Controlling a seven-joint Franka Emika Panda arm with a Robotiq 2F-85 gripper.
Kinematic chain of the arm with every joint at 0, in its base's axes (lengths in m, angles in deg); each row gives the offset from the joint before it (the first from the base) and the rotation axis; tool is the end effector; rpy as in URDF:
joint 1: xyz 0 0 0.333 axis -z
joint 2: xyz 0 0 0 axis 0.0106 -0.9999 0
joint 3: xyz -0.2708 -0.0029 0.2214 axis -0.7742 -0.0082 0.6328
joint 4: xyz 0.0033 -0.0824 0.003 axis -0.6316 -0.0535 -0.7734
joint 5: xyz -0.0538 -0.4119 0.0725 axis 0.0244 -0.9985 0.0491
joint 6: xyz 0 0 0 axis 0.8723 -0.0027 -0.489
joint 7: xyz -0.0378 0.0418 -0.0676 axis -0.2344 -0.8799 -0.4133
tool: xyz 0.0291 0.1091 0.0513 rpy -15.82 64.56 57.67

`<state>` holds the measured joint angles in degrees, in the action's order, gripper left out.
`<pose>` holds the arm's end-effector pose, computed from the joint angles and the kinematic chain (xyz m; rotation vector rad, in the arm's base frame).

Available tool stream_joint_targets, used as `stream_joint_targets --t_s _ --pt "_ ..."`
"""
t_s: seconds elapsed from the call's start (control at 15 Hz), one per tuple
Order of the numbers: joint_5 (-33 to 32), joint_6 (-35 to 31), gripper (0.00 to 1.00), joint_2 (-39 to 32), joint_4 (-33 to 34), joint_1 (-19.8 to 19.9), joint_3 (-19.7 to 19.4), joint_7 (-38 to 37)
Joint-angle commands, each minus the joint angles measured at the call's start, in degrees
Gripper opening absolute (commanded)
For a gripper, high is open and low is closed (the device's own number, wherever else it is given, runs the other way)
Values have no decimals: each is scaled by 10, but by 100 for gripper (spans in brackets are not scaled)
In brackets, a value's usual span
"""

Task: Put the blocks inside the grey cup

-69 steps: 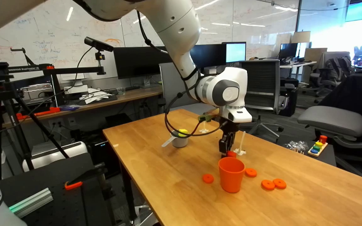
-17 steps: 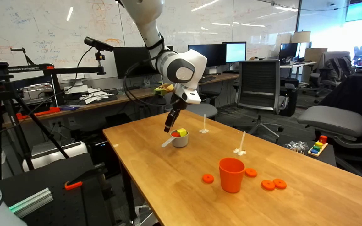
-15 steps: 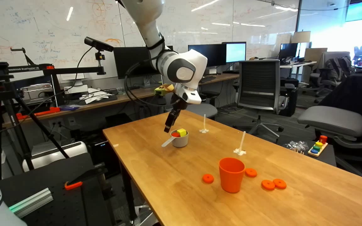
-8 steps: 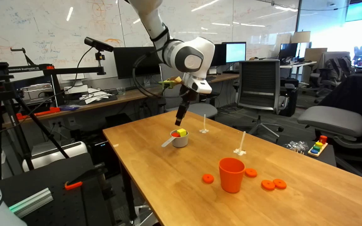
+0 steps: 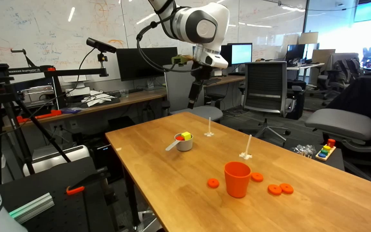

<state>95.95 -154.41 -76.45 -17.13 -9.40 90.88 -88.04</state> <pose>0.6380 0.1676 0.2656 -2.7600 1.1303 0.3880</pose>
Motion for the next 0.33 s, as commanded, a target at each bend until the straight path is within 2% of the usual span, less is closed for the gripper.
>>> stream_joint_targets --t_s 0.0,0.27 --pt "0 2 100 3 -2 0 -1 0" --pt "0 2 100 4 -8 0 -1 0"
